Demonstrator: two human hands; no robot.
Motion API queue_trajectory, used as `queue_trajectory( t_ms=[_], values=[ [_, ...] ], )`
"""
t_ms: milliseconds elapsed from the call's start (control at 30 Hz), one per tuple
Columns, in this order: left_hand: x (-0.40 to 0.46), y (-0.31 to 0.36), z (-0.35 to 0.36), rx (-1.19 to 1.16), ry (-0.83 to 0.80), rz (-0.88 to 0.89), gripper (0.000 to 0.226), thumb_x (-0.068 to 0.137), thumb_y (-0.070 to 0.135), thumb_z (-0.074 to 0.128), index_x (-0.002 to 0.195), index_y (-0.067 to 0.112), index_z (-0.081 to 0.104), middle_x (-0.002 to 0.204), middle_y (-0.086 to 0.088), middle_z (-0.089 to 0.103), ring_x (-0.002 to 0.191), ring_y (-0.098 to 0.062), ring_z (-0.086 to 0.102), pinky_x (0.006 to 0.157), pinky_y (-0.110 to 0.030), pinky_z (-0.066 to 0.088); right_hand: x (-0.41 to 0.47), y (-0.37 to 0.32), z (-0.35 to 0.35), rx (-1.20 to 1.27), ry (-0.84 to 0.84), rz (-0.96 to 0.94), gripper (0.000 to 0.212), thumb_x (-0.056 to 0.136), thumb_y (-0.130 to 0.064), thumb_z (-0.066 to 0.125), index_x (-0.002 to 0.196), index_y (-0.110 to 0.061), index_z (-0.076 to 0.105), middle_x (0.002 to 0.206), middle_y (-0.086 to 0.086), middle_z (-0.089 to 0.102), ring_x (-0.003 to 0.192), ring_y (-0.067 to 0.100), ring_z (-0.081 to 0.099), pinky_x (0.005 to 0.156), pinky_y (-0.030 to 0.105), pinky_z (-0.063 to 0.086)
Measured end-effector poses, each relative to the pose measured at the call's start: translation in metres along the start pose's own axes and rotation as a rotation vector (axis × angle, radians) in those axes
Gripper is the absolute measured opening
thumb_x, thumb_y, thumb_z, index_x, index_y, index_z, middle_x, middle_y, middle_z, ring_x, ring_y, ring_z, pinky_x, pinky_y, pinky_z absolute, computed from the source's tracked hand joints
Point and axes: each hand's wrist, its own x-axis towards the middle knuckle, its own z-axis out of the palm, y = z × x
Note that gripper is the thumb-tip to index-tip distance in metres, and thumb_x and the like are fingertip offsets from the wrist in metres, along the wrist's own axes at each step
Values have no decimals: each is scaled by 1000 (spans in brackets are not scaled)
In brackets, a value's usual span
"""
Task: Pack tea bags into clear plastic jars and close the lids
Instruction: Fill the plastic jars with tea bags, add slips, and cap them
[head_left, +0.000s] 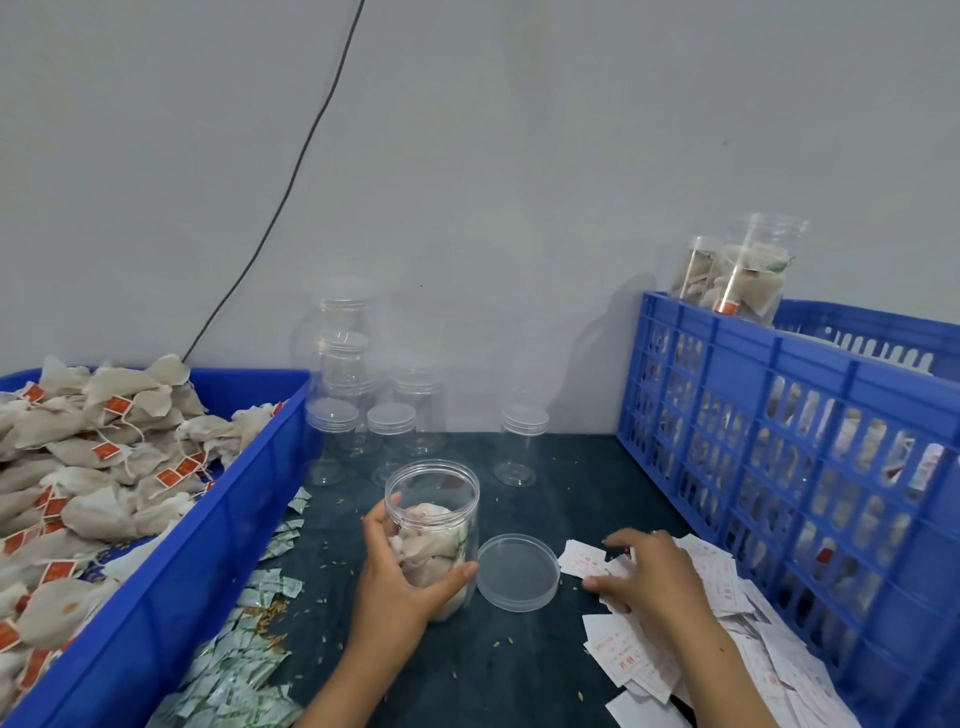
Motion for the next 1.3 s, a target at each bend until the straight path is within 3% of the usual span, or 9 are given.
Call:
queue_trajectory(
  t_ms=[67, 200, 367, 500, 733, 867, 1100, 1300],
  values=[
    [0, 1, 0, 3, 1, -2, 94, 52, 23, 92, 126, 35, 34, 123, 12, 55, 110, -7, 58, 84, -7, 41, -2, -8, 4, -96, -25, -41, 40, 75, -53, 74, 110, -38, 61, 120, -3, 48, 117, 23, 46, 92, 32, 43],
    [-1, 1, 0, 7, -3, -6, 96, 51, 26, 91, 128, 32, 34, 128, 3, 55, 113, -14, 58, 94, -23, 43, -1, -11, 6, -119, 19, -57, 26, 82, -49, 70, 105, -40, 65, 120, -7, 53, 115, 18, 49, 89, 34, 44],
    [-2, 3, -1, 17, -7, -14, 98, 49, 33, 89, 130, 30, 34, 130, 3, 54, 115, -15, 58, 97, -26, 43, -1, -11, 3, -73, 43, -71, 5, 89, -38, 65, 88, -36, 70, 102, -13, 64, 96, 11, 58, 65, 26, 38],
    [-2, 4, -1, 20, -12, -26, 101, 45, 42, 86, 131, 31, 34, 131, 3, 54, 115, -14, 57, 96, -24, 43, 0, -10, 3, -102, 80, -85, 18, 95, -31, 57, 83, -31, 71, 88, -12, 66, 80, 9, 59, 55, 24, 35],
    [-2, 3, -1, 14, -14, -33, 99, 49, 35, 89, 130, 33, 33, 131, 6, 54, 114, -10, 57, 90, -17, 42, 1, -8, -1, -154, 0, -122, 16, 96, -28, 56, 97, -33, 71, 101, -13, 64, 78, 8, 59, 57, 21, 37],
    [-2, 3, 0, -7, -9, -38, 99, 47, 36, 88, 129, 33, 33, 128, 7, 54, 113, -10, 57, 94, -23, 43, 1, -10, 2, -177, 79, -95, 16, 91, -24, 62, 77, -31, 64, 90, -11, 65, 80, 10, 61, 59, 23, 40],
    [-3, 4, -1, -9, -5, -45, 97, 44, 41, 86, 125, 38, 33, 129, 8, 54, 114, -10, 57, 93, -21, 43, 1, -12, 5, -200, 137, -176, 19, 80, -36, 75, 69, -26, 64, 101, -15, 54, 96, 10, 46, 80, 29, 43],
    [-3, 5, -1, 18, -7, -36, 94, 54, 25, 92, 127, 34, 33, 131, 5, 53, 115, -12, 57, 98, -27, 43, 2, -11, 8, -134, 61, -177, 38, 89, -50, 60, 67, -20, 61, 89, -8, 57, 82, 12, 56, 67, 28, 39]
  ],
)
